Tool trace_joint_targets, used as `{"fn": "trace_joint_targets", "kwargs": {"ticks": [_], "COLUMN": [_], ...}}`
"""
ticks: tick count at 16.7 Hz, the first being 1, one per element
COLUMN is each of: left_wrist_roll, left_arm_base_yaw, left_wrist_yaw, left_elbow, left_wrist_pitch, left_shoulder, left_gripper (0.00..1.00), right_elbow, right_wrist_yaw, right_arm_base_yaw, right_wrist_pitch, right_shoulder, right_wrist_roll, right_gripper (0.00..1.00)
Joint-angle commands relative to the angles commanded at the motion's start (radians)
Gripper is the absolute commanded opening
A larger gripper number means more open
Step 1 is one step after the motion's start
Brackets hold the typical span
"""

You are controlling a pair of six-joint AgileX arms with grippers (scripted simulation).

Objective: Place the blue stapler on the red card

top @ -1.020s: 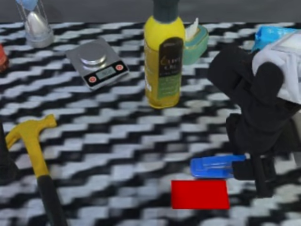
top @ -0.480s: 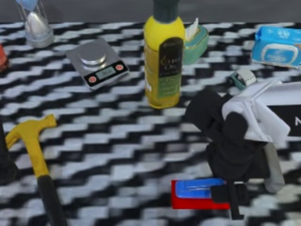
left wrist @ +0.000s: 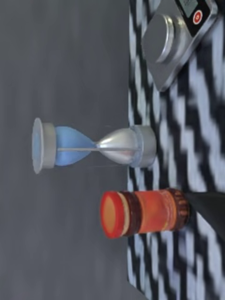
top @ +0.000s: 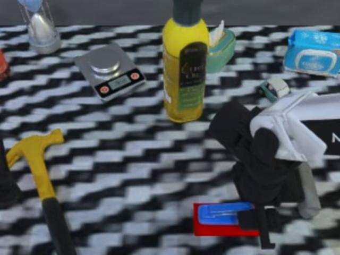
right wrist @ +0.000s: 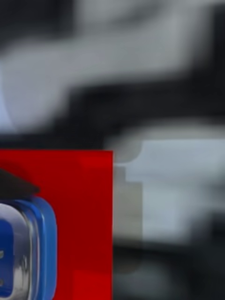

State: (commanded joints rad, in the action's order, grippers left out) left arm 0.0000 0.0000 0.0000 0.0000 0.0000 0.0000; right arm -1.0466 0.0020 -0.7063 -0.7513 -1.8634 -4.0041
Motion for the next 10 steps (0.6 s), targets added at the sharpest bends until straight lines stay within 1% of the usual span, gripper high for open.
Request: {"fn": "trace_joint_targets", "kwargs": {"ticks": [9,10], "left_wrist_roll": [0.000,0.000], "left_arm_base_yaw": [0.000,0.000], "left_wrist_yaw": [0.000,0.000], "left_elbow": [0.000,0.000], "left_wrist_pitch": [0.000,0.000], "left_shoulder": [0.000,0.000], "left_gripper": [1.00,1.00], "right_elbow": [0.000,0.000], "right_wrist_yaw": [0.000,0.000], "right_arm_base_yaw": [0.000,0.000], "right_wrist_pitch": [0.000,0.000], "right_shoulder": [0.000,0.000], "right_wrist_roll": [0.000,0.000], "right_gripper": [0.98,1.00]}}
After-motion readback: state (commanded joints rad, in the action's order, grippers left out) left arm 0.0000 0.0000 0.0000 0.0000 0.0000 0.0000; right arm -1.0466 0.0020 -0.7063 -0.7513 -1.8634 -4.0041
